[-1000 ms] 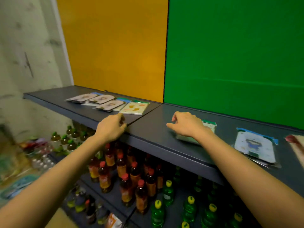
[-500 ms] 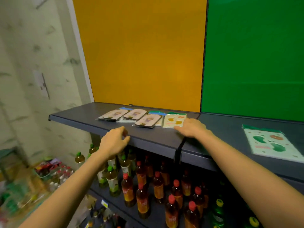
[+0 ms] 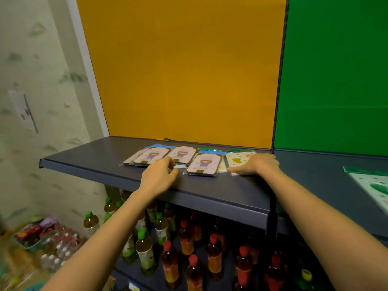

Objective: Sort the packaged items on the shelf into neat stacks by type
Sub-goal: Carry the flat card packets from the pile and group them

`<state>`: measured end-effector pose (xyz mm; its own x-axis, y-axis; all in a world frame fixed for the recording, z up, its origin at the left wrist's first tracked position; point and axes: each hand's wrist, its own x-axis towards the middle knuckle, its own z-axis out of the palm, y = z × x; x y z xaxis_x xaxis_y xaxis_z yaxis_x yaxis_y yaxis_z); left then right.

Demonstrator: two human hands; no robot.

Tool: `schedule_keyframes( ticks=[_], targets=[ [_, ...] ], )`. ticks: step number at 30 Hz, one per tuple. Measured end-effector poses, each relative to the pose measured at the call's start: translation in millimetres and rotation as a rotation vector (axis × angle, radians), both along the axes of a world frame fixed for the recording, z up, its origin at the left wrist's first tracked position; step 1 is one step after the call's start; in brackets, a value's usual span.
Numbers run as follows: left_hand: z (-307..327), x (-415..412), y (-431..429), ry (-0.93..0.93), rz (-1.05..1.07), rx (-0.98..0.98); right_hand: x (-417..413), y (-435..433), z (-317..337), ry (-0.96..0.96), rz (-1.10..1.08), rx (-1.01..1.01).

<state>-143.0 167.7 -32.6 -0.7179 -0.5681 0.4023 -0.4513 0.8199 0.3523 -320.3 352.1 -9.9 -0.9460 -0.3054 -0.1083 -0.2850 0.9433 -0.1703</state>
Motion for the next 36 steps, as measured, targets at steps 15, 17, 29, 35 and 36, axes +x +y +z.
schedule_keyframes(
  ticks=[15, 17, 29, 35, 36],
  targets=[
    [18, -93, 28, -0.517, -0.038, 0.023, -66, 26, 28, -0.094, 0.116, -0.323],
    [23, -98, 28, -0.579, -0.067, 0.043, -61, 32, 30, -0.047, 0.099, -0.349],
    [30, -108, 1, -0.445, -0.222, 0.035, -1, 75, 10, 0.023, -0.13, -0.692],
    [27, -114, -5, -0.101, -0.35, 0.444, 20, 134, 10, 0.053, -0.246, -0.839],
    [29, -113, 3, -0.06, -0.401, 0.515, 19, 148, 11, 0.076, -0.275, -0.881]
  ],
)
